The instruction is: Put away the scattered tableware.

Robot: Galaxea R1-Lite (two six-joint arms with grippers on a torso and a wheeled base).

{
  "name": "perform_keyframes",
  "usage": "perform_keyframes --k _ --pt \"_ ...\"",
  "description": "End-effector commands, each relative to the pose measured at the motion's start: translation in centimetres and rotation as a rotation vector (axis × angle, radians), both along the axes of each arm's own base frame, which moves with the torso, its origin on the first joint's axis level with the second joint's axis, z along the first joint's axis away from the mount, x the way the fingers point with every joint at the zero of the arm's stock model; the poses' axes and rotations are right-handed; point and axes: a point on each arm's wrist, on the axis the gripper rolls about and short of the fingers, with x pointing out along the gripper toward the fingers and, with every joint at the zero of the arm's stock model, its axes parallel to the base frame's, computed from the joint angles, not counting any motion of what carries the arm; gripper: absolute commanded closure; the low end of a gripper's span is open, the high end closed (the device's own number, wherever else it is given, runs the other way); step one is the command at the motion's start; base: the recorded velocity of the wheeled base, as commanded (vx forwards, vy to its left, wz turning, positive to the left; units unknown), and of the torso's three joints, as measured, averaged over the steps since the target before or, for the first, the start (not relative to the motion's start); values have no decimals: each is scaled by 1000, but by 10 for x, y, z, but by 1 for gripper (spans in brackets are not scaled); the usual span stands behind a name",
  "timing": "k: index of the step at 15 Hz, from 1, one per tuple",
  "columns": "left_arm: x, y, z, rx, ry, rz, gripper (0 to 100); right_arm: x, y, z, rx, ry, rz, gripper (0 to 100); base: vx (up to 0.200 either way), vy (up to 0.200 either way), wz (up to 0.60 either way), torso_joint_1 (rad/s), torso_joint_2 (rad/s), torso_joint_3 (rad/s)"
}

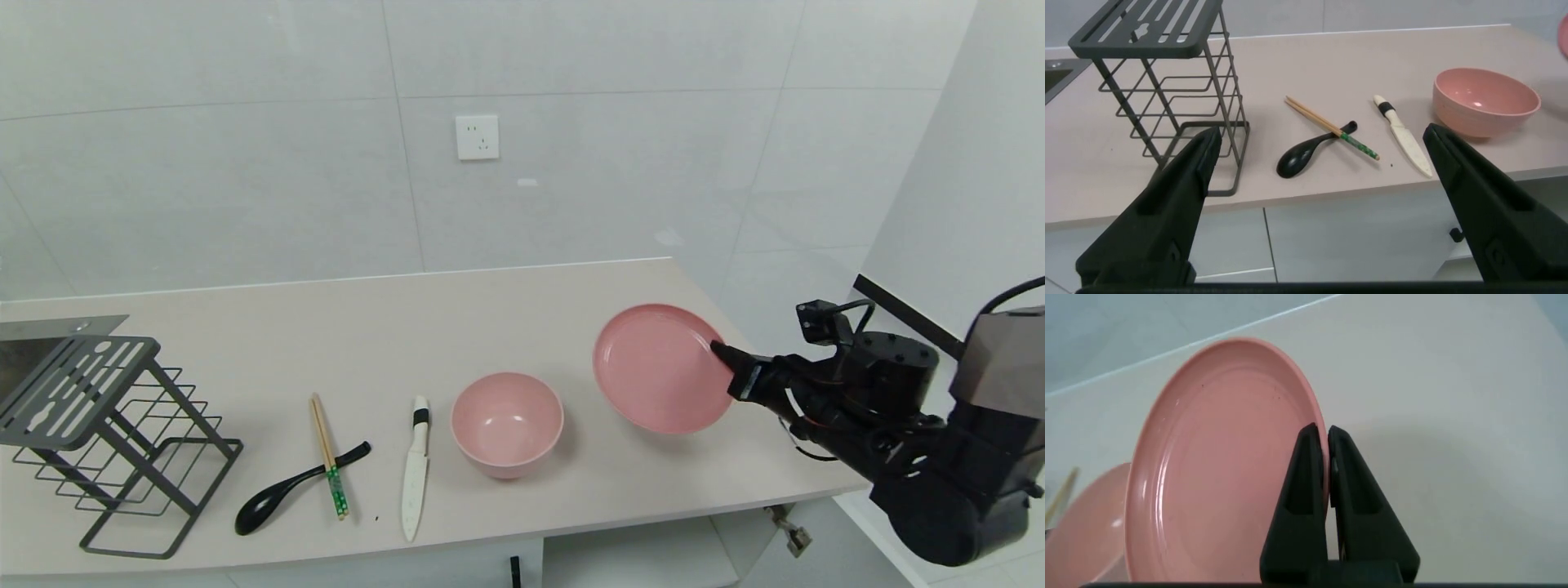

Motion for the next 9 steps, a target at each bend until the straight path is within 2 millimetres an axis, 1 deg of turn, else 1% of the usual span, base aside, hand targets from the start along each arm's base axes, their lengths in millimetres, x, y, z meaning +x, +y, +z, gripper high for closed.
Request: perform_keyframes --k 1,3,4,5,7,8,9 --pt "0 0 0 0 1 0 0 -34 1 33 61 -42 25 100 0 0 0 0 0 0" --pt "0 0 0 -2 1 0 0 -59 0 48 123 -43 39 100 0 0 0 0 0 0" --pt "0 0 0 0 1 0 0 -65 -1 52 138 -47 43 100 0 0 0 0 0 0" --pt "0 0 0 0 1 -2 0 -84 -3 56 144 -40 54 100 0 0 0 0 0 0" --pt "0 0 0 3 1 -2 0 -108 -3 53 133 -3 87 100 0 0 0 0 0 0" --pt "0 0 0 1 1 -2 0 -115 -3 54 134 -1 97 100 0 0 0 0 0 0" --pt "0 0 0 3 0 -3 0 -121 -4 60 144 -27 105 100 0 0 0 0 0 0"
